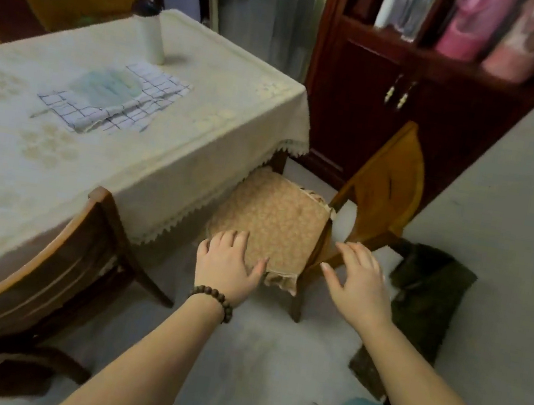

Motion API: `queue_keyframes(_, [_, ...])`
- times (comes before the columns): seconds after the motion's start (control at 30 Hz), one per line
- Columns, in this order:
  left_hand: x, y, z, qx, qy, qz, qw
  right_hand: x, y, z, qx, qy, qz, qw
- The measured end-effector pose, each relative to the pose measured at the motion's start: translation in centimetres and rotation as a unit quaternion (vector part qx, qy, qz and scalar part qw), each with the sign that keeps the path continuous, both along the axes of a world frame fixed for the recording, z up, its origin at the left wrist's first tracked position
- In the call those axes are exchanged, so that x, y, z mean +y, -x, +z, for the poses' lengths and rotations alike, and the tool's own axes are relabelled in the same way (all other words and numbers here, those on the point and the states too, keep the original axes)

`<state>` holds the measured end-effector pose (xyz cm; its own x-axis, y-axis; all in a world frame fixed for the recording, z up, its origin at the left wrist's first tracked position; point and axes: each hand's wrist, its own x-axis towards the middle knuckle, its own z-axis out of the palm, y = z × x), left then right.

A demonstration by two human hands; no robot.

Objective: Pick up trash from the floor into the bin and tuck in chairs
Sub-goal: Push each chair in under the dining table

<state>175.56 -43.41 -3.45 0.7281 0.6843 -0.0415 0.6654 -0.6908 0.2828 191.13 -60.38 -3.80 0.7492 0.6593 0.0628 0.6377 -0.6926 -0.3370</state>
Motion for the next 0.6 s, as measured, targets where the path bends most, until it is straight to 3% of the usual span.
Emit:
queue_keyframes(0.37, [-11.9,-22.1,4.0,-0.039,-0.001,-0.071,0.997,-13.2,-18.3,2.7,-0.024,-0.038,-0.090,0.995])
queue_keyframes(0.6, [-13.8,-30.9,4.8,-0.047,-0.004,-0.070,0.996,-14.7,-26.3,3.6,-0.021,-0.045,-0.087,0.995])
